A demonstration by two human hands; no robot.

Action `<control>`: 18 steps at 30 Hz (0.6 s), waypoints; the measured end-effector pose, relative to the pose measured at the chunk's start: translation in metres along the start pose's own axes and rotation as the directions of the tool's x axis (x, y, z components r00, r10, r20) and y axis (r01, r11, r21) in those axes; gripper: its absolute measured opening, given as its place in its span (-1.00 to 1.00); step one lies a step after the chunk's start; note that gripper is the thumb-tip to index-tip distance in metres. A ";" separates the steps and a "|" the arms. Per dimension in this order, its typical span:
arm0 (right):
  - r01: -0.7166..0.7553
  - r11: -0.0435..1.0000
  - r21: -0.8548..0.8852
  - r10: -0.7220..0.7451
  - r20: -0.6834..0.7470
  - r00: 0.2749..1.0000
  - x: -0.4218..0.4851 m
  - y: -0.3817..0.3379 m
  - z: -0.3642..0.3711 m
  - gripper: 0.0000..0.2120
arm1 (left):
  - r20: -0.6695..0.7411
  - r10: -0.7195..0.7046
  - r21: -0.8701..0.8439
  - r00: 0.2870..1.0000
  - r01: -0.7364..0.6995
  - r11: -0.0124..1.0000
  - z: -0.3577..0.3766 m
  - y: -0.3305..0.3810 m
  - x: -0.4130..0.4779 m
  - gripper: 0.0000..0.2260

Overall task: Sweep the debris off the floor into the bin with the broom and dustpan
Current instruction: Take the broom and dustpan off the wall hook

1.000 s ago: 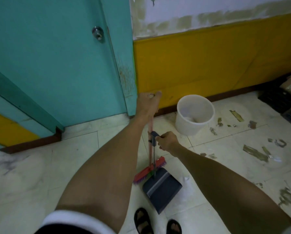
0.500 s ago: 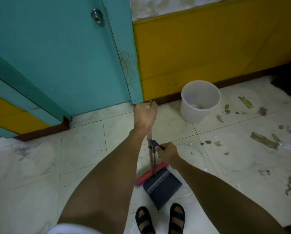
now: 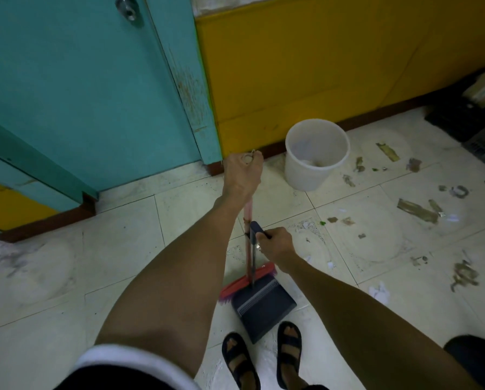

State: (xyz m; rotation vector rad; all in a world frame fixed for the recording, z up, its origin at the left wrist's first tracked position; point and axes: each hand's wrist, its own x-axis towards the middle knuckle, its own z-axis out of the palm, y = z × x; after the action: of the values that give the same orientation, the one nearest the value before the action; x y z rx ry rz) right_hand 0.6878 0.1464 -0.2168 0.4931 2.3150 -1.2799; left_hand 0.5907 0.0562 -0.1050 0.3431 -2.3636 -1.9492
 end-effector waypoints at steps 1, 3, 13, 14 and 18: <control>0.001 1.000 -0.003 -0.001 -0.010 1.000 -0.002 0.000 0.000 -0.67 | -0.006 0.000 -0.003 1.000 0.000 1.000 0.001 -0.002 0.000 -0.57; 0.005 1.000 0.008 -0.005 -0.018 1.000 -0.008 0.005 0.003 -0.72 | -0.032 -0.007 -0.010 0.999 0.006 1.000 -0.001 -0.007 -0.001 -0.57; 0.043 0.998 0.035 -0.046 0.080 0.996 -0.041 0.021 0.039 -0.82 | -0.230 0.031 -0.026 0.973 -0.038 0.999 -0.025 -0.011 0.029 -0.59; 0.049 0.998 0.025 -0.050 0.074 0.996 -0.041 0.019 0.040 -0.81 | -0.228 0.051 -0.013 0.972 -0.055 0.998 -0.024 -0.011 0.027 -0.57; 0.092 0.990 -0.106 -0.079 0.119 0.990 -0.044 0.023 0.048 -0.68 | -0.230 0.105 0.028 0.968 -0.102 0.994 -0.027 -0.013 0.024 -0.56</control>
State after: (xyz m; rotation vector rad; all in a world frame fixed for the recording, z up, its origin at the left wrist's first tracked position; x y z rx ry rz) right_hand 0.7458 0.1125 -0.2315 0.2787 2.3174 -1.1775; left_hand 0.5744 0.0231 -0.1146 0.4134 -2.2045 -1.7420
